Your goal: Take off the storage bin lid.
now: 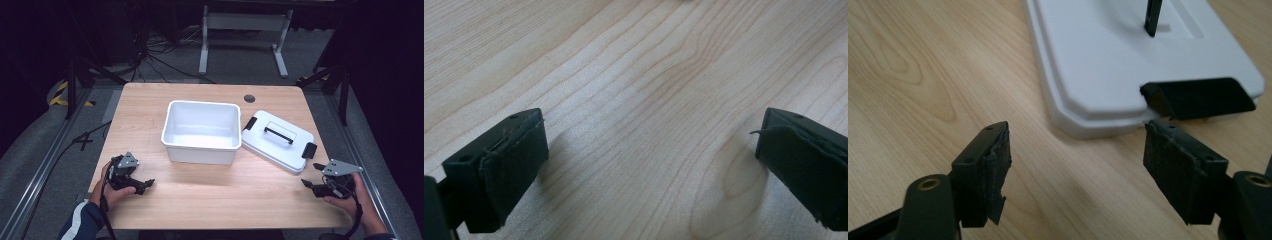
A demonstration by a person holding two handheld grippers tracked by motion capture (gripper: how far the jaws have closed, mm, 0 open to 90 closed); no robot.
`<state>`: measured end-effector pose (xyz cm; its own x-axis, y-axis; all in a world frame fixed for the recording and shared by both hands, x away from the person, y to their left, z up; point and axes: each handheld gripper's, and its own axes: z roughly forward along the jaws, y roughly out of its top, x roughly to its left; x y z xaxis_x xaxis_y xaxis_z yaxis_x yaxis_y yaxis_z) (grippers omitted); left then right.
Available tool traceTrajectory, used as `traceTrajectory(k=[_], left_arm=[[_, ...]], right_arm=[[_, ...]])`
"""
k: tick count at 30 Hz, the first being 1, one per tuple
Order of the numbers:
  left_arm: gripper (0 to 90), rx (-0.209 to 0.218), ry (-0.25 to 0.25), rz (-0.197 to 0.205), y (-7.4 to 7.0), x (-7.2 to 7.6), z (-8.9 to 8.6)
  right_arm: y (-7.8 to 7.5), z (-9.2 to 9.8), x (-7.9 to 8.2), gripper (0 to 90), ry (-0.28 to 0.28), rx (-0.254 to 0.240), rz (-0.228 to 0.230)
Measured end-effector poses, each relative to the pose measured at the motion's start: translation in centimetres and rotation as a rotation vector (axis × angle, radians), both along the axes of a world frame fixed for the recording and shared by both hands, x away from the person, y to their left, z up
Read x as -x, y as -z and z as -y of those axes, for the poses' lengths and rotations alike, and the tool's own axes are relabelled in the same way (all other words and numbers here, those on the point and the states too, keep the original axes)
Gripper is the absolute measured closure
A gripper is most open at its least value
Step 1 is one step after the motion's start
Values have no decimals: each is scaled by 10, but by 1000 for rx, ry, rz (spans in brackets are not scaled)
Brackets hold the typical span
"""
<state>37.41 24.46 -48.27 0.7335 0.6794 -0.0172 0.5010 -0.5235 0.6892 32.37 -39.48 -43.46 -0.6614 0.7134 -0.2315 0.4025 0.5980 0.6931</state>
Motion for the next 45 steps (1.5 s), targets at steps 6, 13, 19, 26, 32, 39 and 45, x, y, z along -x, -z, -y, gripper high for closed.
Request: traceTrajectory(k=[6,13,19,26,32,39,45], left_arm=[[9,0,0,0,0,0,0],[9,2,-2,-1,0,0,0],[8,6,-7,-6,0,1,0],[8,5,-9,-9,0,1,1],[10,2,-10,-2,0,1,0],[10,3,-8,-4,0,1,0],[10,3,-7,-4,0,1,0]], right_arm=[[21,3,2,266,13,-42,-41],[33,10,-1,208,65,-165,-71],[33,11,-3,197,79,-182,-97],[33,10,-2,186,99,-182,-98],[33,10,-3,182,103,-182,-97],[33,10,-3,181,103,-181,-97],[33,10,-3,177,106,-183,-97]])
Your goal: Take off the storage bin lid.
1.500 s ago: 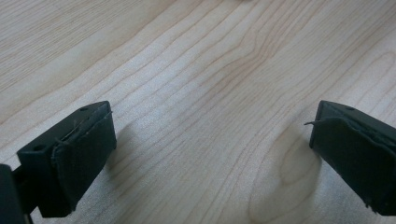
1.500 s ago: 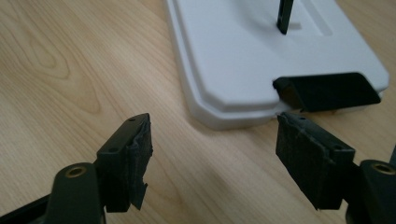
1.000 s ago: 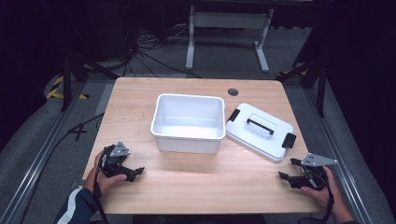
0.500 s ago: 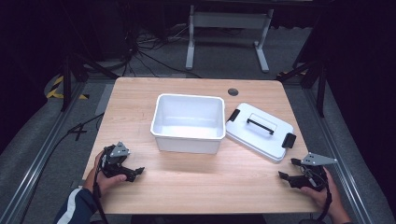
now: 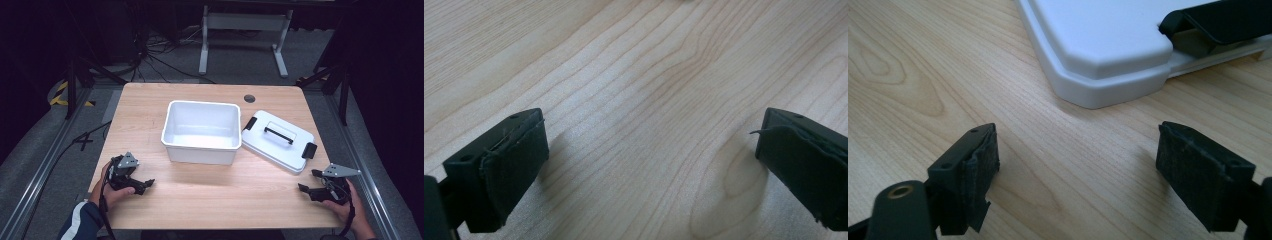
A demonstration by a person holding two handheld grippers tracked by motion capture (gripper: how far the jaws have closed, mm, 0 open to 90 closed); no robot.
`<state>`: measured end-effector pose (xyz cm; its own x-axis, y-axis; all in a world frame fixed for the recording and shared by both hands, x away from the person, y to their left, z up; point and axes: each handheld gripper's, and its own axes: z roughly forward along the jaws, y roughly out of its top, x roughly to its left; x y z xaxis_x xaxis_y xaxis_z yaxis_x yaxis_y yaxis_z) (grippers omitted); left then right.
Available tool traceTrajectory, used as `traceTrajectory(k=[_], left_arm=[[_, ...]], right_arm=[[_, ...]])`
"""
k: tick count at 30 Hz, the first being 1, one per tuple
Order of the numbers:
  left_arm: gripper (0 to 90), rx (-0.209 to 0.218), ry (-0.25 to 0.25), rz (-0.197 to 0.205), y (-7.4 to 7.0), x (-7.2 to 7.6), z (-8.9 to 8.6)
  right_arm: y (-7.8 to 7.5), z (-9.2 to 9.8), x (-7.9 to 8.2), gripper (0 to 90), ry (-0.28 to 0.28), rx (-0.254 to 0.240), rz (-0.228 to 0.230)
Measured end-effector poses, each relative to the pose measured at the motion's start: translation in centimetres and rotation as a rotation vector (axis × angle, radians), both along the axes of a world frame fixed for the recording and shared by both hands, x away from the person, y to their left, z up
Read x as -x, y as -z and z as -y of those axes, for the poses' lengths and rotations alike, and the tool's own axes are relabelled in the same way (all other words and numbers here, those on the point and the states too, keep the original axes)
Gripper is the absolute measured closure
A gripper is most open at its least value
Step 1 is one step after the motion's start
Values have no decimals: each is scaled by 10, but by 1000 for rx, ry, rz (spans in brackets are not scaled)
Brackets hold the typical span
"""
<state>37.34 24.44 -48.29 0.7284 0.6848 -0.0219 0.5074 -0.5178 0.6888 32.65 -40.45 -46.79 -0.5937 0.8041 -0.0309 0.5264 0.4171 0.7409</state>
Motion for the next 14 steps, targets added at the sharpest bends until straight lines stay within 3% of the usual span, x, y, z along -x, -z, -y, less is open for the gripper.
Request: traceTrajectory(k=[14], left_arm=[[8,-1,-8,3,0,0,1]], right_arm=[[0,0,0,165,5,4,-1]])
